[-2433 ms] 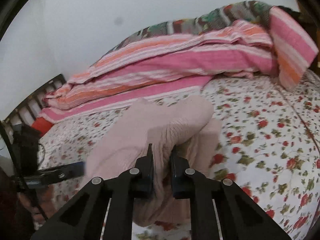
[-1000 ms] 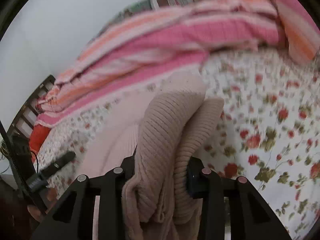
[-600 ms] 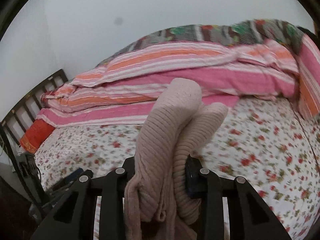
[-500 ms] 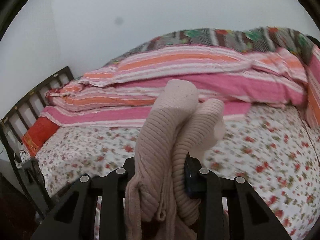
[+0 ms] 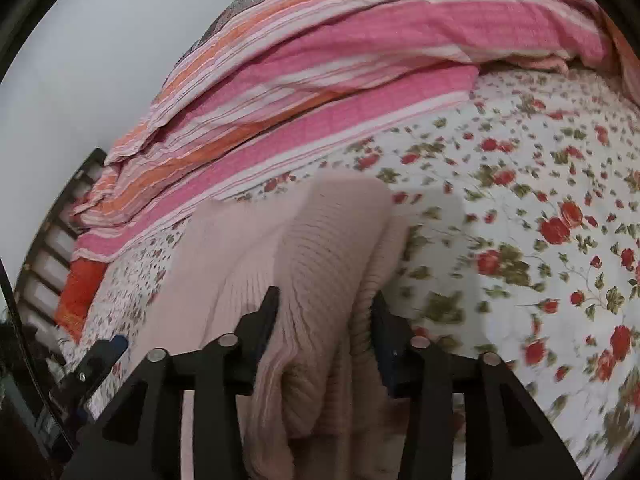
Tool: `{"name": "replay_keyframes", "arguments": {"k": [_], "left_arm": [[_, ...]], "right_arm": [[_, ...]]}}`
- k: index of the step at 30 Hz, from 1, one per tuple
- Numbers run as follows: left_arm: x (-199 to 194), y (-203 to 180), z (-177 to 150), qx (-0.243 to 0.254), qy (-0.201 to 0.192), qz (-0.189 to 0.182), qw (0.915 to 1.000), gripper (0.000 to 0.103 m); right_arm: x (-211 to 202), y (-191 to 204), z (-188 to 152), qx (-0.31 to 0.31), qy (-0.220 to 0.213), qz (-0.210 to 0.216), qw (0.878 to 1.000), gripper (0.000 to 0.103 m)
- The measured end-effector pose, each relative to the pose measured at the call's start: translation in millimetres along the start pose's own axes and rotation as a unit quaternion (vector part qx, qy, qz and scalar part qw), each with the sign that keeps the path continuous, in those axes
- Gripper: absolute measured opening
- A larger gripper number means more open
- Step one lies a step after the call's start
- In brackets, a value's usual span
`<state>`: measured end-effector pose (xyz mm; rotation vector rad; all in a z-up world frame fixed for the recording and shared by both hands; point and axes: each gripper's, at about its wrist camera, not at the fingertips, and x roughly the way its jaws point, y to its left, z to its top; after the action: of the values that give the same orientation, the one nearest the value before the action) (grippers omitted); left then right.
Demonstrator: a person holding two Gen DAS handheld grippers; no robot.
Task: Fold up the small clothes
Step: 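Press and straighten the folded sweater with the right tool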
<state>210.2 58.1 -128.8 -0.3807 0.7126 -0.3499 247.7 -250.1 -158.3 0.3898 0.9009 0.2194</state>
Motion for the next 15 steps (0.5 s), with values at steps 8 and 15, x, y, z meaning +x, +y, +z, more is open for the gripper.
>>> {"name": "replay_keyframes", "arguments": {"k": [8, 15], "left_arm": [[-5, -29, -26, 0.071, 0.028, -0.022, 0.9968, 0.073], [-22, -50, -65, 0.156, 0.052, -0.032, 0.9859, 0.073]], "right_arm": [[-56, 27, -32, -0.125, -0.049, -0.029, 0.99, 0.051], [-82, 45, -53, -0.145, -0.053, 0.006, 0.988, 0.051]]}}
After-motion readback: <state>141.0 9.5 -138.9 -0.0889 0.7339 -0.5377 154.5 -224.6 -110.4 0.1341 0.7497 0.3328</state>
